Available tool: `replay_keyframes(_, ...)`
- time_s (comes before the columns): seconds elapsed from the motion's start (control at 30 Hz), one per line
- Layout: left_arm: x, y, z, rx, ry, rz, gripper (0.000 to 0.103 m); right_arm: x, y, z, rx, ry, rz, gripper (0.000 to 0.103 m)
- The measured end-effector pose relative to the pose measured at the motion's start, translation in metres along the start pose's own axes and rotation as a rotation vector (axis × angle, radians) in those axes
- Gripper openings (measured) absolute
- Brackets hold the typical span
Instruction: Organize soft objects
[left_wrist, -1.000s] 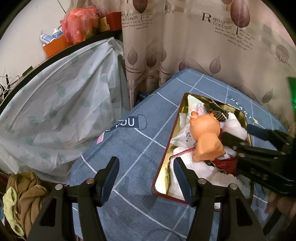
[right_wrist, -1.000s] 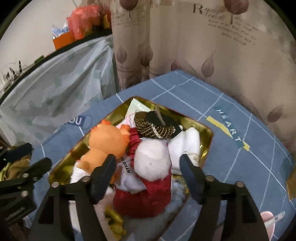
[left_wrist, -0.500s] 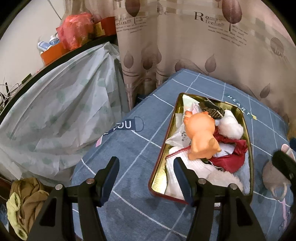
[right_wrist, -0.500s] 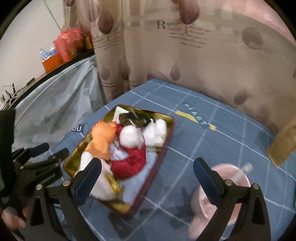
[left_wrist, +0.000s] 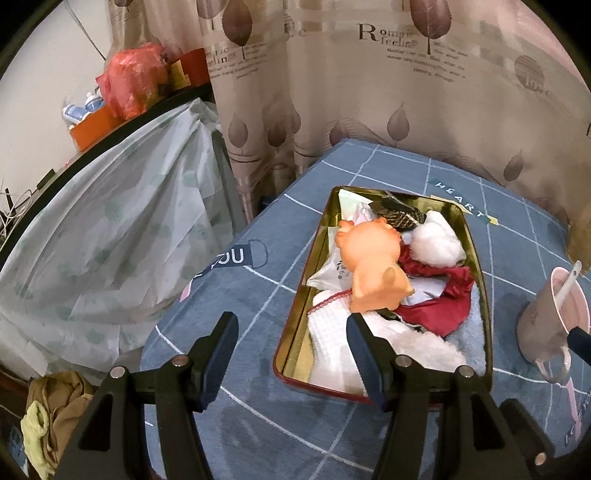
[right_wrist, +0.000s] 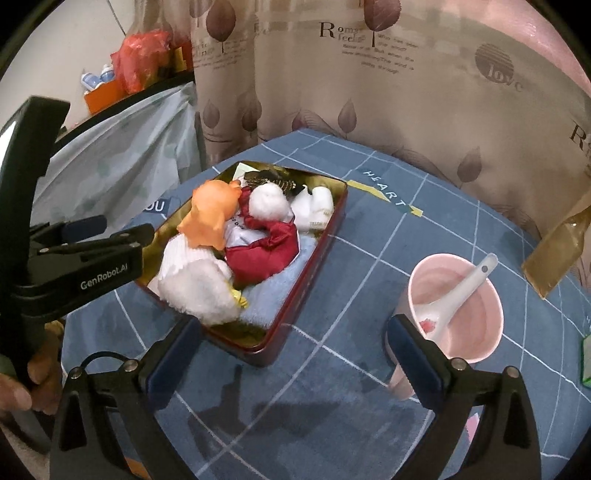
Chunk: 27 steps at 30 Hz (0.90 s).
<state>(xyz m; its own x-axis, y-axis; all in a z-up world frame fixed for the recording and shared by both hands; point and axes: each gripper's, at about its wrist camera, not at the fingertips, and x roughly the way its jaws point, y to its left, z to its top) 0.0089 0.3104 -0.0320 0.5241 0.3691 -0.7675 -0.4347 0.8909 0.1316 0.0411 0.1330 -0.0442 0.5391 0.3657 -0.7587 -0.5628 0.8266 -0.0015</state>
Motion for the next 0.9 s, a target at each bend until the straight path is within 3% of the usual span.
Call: replay_keyframes(0.9, -0.011, -0.017, -0.003, 0.043, -0.016, -0.023, 0.062, 0.006, 0.001, -0.005, 0.014, 0.036, -0.004, 0.100)
